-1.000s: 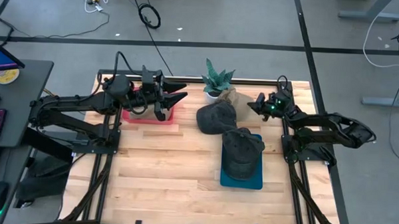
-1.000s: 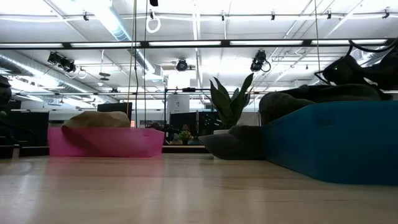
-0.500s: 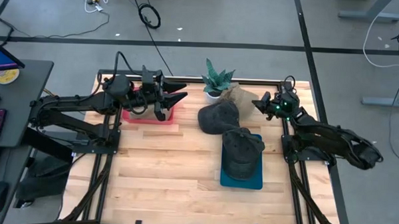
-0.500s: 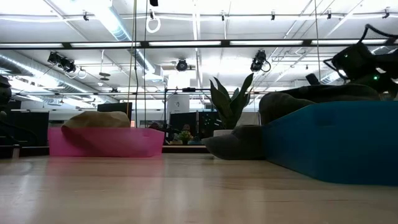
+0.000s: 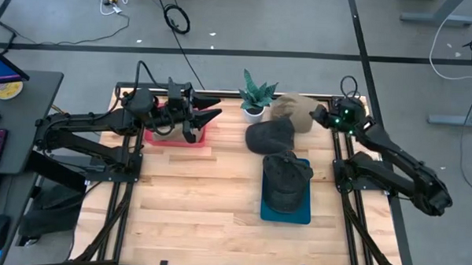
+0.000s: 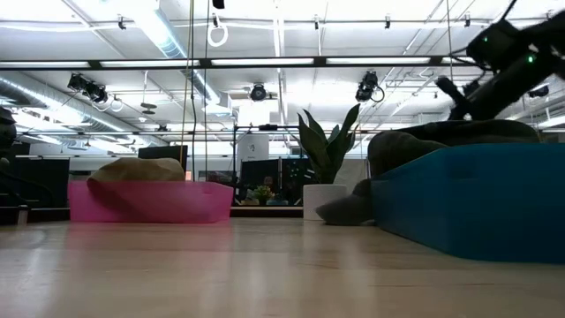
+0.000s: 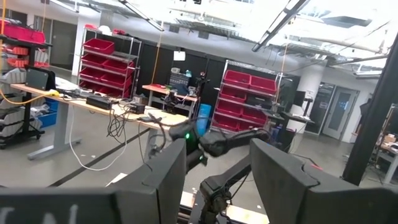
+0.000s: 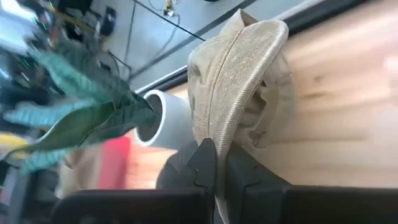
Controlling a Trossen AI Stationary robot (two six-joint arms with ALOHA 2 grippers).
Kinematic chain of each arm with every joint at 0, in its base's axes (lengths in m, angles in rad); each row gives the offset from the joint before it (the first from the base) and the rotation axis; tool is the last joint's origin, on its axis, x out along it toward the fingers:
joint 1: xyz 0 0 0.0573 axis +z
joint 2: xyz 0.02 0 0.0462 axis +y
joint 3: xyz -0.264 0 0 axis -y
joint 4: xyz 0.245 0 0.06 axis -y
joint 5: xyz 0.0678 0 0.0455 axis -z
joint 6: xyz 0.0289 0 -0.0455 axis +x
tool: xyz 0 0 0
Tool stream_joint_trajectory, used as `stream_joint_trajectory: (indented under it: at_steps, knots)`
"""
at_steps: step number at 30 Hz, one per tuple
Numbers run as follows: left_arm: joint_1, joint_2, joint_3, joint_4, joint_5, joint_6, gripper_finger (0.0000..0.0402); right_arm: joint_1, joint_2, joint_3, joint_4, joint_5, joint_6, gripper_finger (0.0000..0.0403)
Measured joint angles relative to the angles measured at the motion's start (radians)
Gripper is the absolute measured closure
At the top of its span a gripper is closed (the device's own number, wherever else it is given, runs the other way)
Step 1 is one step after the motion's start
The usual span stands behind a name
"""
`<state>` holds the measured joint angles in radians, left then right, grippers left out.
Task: Pick & Place hat
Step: Put the brown cap into the pink bin
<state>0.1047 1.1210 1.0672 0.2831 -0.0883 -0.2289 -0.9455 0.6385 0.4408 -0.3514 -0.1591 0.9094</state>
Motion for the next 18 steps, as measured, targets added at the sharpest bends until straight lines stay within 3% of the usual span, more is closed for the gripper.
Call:
stream_joint_trajectory:
  at_steps: [6, 18]
  knots:
    - [0.000, 0.000, 0.000, 0.000, 0.000, 0.010, 0.0220, 0.000, 0.000, 0.182, -0.169, 0.056, -0.194, 0.0397]
    - [0.001, 0.000, 0.000, 0.000, 0.000, 0.016, 0.0220, 0.009, 0.000, 0.430, -0.384, 0.084, -0.354, 0.0397]
